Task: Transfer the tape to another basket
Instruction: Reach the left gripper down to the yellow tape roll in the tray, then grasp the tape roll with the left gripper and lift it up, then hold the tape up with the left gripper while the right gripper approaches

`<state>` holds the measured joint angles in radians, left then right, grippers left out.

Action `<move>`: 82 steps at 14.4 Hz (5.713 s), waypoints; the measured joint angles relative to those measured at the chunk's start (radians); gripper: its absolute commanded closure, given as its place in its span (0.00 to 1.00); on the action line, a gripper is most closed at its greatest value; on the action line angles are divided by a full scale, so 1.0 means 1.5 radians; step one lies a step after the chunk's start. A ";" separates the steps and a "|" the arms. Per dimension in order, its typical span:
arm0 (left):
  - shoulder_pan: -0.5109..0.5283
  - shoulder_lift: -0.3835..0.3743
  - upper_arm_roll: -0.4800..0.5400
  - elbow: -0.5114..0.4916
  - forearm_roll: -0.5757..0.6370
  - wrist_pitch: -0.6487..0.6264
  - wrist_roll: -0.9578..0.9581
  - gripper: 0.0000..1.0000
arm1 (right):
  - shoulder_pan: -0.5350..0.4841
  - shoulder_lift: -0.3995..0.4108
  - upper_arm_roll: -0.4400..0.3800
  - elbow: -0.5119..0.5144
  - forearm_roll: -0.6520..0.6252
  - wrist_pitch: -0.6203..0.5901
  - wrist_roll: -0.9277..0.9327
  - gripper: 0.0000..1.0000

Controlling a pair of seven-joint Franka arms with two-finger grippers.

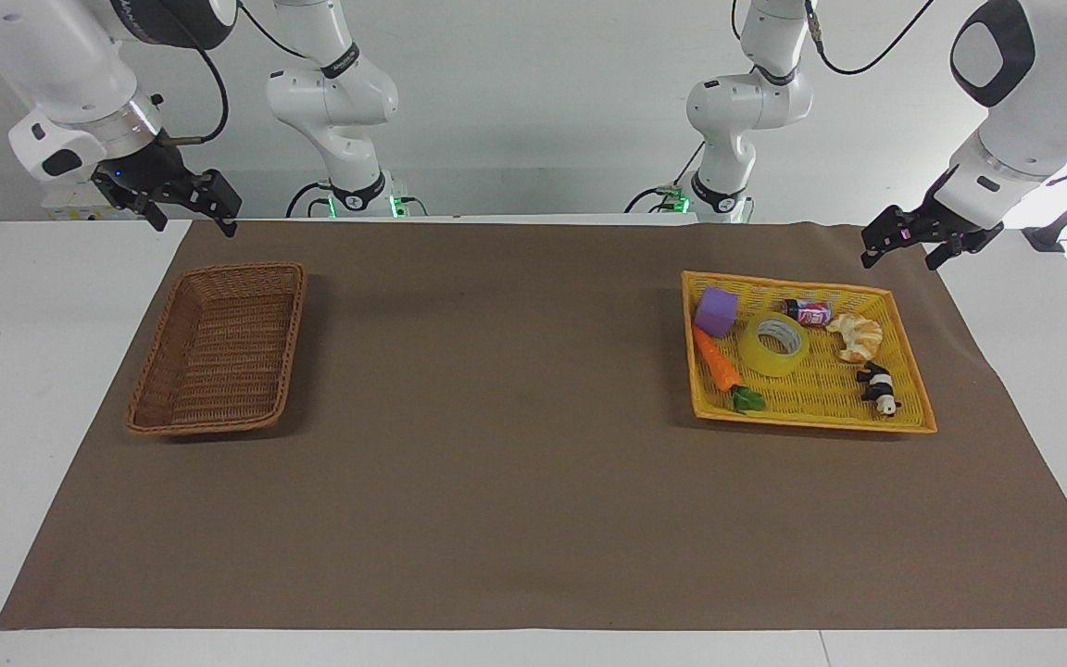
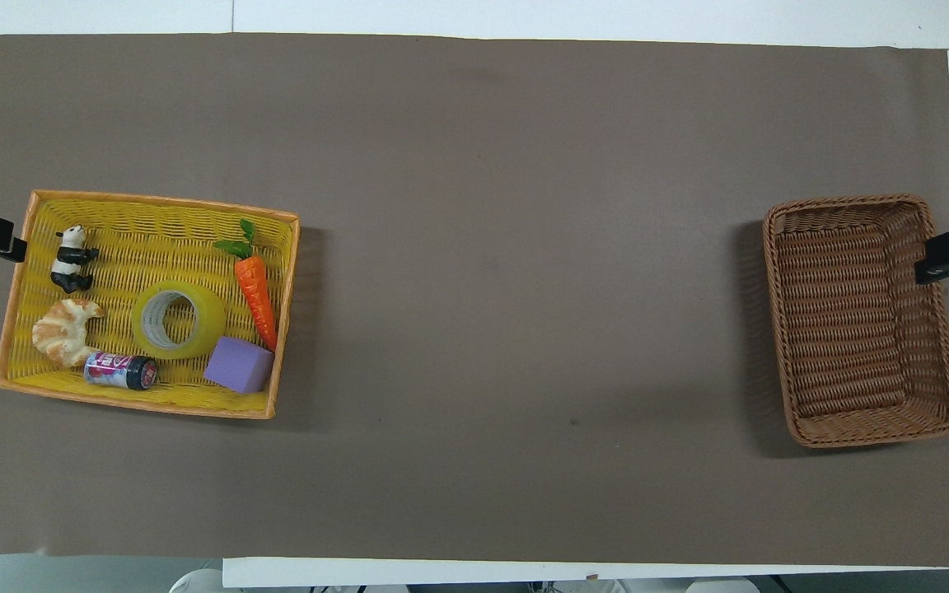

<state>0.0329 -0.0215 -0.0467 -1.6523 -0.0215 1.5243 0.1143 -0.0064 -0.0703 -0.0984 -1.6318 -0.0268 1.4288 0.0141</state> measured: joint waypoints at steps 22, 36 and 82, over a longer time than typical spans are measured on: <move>-0.004 -0.051 -0.004 -0.439 0.000 0.415 -0.081 0.01 | 0.000 0.000 0.000 0.000 0.000 0.000 0.000 0.00; -0.004 -0.012 -0.003 -0.489 0.000 0.513 -0.088 0.25 | 0.000 0.000 0.000 0.000 0.000 0.000 0.000 0.00; -0.365 0.019 -0.011 -0.165 -0.208 0.339 -0.460 1.00 | 0.013 -0.011 0.005 -0.295 0.734 0.110 -0.377 0.00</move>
<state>-0.5145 0.0074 -0.0626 -1.9000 -0.3332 2.0324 -0.5758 0.0136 -0.0870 -0.0911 -2.0740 1.0746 1.5944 -0.5513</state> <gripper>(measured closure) 0.784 0.000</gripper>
